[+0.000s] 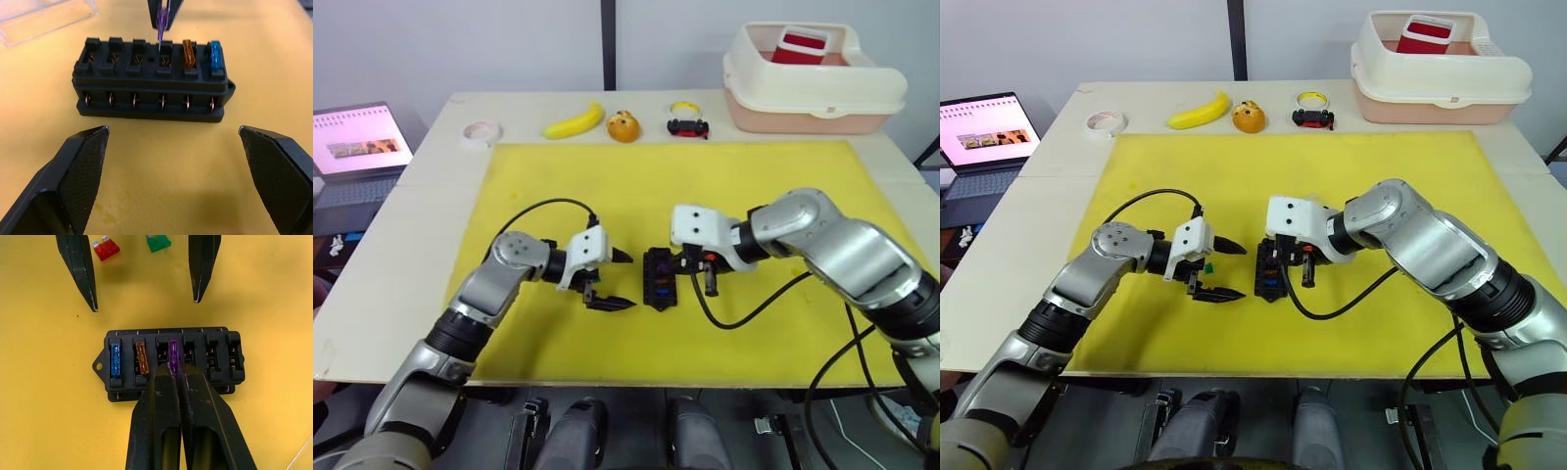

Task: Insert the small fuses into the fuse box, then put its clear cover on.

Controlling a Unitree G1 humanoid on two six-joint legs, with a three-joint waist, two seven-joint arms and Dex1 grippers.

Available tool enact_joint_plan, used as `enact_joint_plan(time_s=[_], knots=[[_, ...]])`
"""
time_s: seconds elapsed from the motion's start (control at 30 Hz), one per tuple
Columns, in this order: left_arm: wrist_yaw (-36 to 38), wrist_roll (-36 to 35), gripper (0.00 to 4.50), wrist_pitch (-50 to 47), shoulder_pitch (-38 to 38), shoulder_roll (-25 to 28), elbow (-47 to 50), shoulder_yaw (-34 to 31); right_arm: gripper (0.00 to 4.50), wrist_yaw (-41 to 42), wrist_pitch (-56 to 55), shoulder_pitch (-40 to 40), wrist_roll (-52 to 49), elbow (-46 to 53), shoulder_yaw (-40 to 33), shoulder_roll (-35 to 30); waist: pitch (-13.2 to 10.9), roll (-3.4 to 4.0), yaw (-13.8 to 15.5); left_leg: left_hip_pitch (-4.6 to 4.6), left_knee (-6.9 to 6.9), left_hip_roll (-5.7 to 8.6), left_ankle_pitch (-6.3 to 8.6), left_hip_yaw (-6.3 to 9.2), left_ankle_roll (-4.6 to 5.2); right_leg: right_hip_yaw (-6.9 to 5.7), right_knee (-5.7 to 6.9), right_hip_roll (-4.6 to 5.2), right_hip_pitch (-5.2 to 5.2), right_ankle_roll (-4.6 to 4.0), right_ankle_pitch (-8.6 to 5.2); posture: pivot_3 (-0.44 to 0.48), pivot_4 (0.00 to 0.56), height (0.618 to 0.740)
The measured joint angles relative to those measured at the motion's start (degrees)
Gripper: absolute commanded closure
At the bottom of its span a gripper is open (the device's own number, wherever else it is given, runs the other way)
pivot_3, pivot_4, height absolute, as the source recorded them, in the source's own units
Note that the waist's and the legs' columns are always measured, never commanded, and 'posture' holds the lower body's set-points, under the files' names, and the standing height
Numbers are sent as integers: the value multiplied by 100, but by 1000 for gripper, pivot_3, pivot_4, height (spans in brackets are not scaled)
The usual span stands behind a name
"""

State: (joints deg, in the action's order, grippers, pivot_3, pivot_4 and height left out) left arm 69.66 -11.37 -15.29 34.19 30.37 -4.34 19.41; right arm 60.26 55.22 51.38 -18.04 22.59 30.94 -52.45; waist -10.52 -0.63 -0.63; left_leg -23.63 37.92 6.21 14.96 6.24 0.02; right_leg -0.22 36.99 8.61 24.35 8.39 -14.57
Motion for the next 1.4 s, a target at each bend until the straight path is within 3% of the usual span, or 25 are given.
enact_joint_plan(time_s=[1.4], knots=[[-103, 215, 34, 118, 48, -295, -190, 0, 4500, 493, -238, -158, 869, -67, 72, 216, 0, 0, 3, 0, 4, 1, -2, 0, -4, 0, 2, 0, -2, 0, 0, 0, 150, 740]])
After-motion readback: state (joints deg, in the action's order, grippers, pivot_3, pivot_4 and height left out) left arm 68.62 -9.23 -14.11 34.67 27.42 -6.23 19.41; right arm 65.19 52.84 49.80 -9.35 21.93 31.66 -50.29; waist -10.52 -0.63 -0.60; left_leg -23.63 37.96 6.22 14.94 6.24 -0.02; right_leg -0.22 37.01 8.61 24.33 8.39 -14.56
